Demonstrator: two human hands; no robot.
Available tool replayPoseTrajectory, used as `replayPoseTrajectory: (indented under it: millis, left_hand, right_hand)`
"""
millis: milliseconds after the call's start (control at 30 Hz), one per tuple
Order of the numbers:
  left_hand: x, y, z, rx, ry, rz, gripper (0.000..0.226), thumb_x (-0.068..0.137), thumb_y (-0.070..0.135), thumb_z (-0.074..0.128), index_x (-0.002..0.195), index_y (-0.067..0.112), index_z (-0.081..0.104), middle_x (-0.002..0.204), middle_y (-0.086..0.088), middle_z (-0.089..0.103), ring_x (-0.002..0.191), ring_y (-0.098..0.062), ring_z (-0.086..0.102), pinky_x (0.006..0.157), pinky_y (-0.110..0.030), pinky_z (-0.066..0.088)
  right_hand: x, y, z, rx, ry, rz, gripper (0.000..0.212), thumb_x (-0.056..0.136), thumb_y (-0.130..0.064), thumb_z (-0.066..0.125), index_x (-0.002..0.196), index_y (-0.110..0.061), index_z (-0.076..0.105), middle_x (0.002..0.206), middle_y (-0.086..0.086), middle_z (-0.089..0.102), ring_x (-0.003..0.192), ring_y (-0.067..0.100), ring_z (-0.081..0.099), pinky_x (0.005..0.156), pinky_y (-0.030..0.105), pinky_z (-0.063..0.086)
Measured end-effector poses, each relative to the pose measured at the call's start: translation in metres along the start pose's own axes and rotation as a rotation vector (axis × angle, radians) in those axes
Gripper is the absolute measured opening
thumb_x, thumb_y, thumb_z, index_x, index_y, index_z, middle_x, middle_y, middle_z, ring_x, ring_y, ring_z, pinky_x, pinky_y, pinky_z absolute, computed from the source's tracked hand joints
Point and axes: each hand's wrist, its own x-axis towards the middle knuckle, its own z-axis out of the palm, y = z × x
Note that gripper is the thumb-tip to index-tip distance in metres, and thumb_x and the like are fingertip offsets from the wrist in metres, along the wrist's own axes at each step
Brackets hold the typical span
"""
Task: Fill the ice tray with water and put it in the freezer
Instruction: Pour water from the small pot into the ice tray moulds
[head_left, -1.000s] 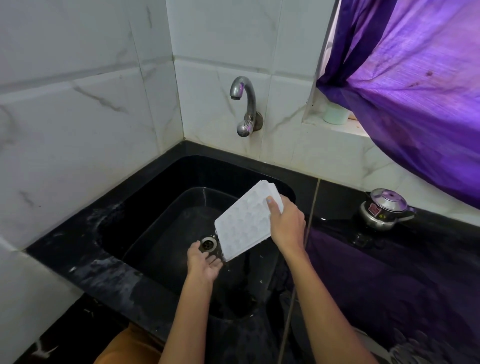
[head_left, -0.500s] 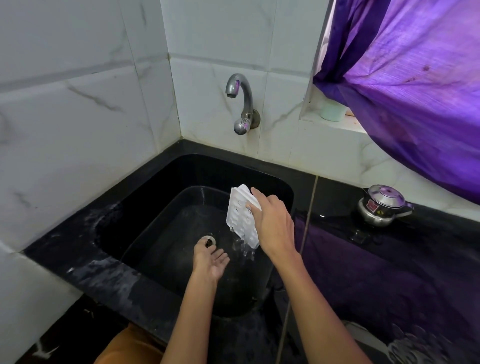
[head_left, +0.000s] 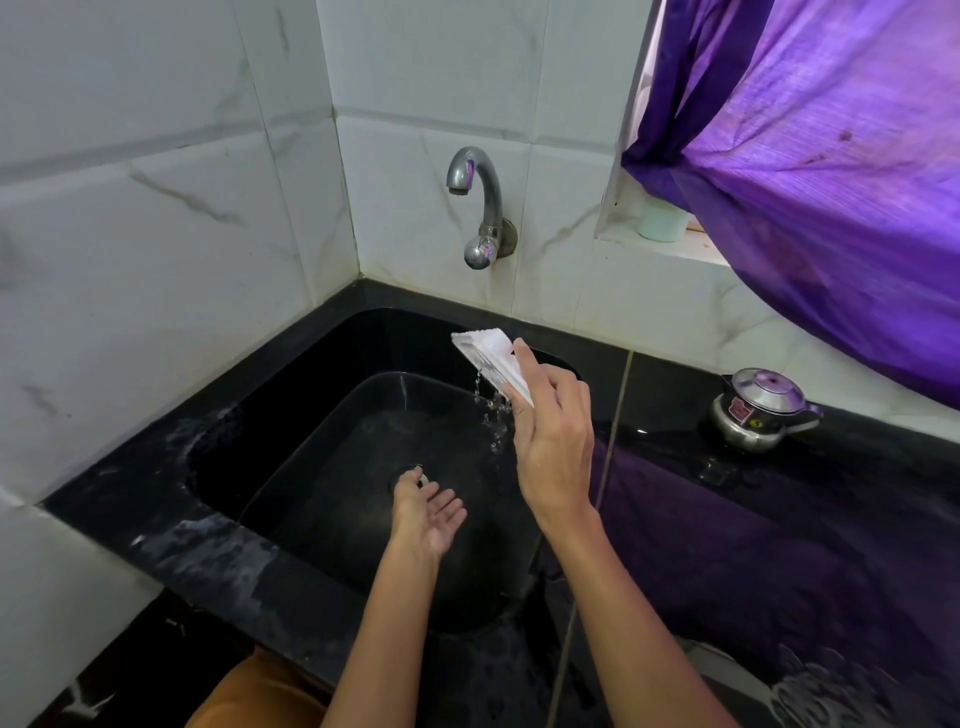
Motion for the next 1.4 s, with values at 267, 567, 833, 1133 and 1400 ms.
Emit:
replayPoseTrajectory:
  millis: [267,567,833,1133,1400]
  left_hand:
    - [-0.004,0.0,0.002,0.042,0.002,0.024,0.059,0.097,0.036,0.042,0.145,0.002,0.031,0.147,-0.023,0.036,0.135,-0.038,0.035,0.111,-0.047,0.031]
    - [-0.009,-0.001,0.002,0.063,0.002,0.04,0.061,0.097,0.036,0.04,0.147,0.003,0.027,0.15,-0.022,0.031,0.138,-0.037,0.03,0.114,-0.045,0.026]
    - [-0.005,-0.003,0.003,0.104,0.037,0.066,0.059,0.097,0.035,0.042,0.146,0.004,0.03,0.15,-0.023,0.032,0.137,-0.037,0.032,0.113,-0.046,0.028]
    - [-0.001,-0.008,0.017,0.303,0.14,0.225,0.057,0.097,0.039,0.044,0.144,0.01,0.034,0.149,-0.017,0.036,0.135,-0.036,0.036,0.111,-0.047,0.03]
    - [-0.002,-0.022,0.066,0.569,-0.018,0.466,0.05,0.096,0.043,0.048,0.132,0.009,0.048,0.126,-0.011,0.059,0.115,-0.025,0.056,0.102,-0.041,0.043]
  right_hand:
    - [-0.009,0.008,0.009,-0.014,-0.199,0.073,0.044,0.094,-0.01,0.058,0.137,-0.015,0.054,0.112,0.007,0.061,0.1,0.021,0.052,0.074,0.024,0.044]
    - [-0.013,0.011,0.017,-0.032,-0.236,0.091,0.041,0.095,-0.011,0.055,0.136,-0.018,0.054,0.114,0.003,0.061,0.099,0.017,0.05,0.074,0.02,0.038]
    - [-0.021,0.018,0.019,0.001,-0.195,0.124,0.037,0.096,-0.013,0.054,0.133,-0.017,0.057,0.111,0.002,0.062,0.096,0.015,0.052,0.073,0.019,0.037]
    - [-0.006,0.052,-0.006,0.242,0.049,0.496,0.029,0.1,-0.032,0.049,0.124,-0.022,0.061,0.109,-0.006,0.067,0.101,0.012,0.06,0.086,0.029,0.047]
    - [-0.006,0.126,-0.066,0.249,0.279,0.906,0.019,0.095,-0.034,0.055,0.109,-0.022,0.055,0.082,-0.019,0.052,0.086,0.014,0.053,0.079,0.033,0.042]
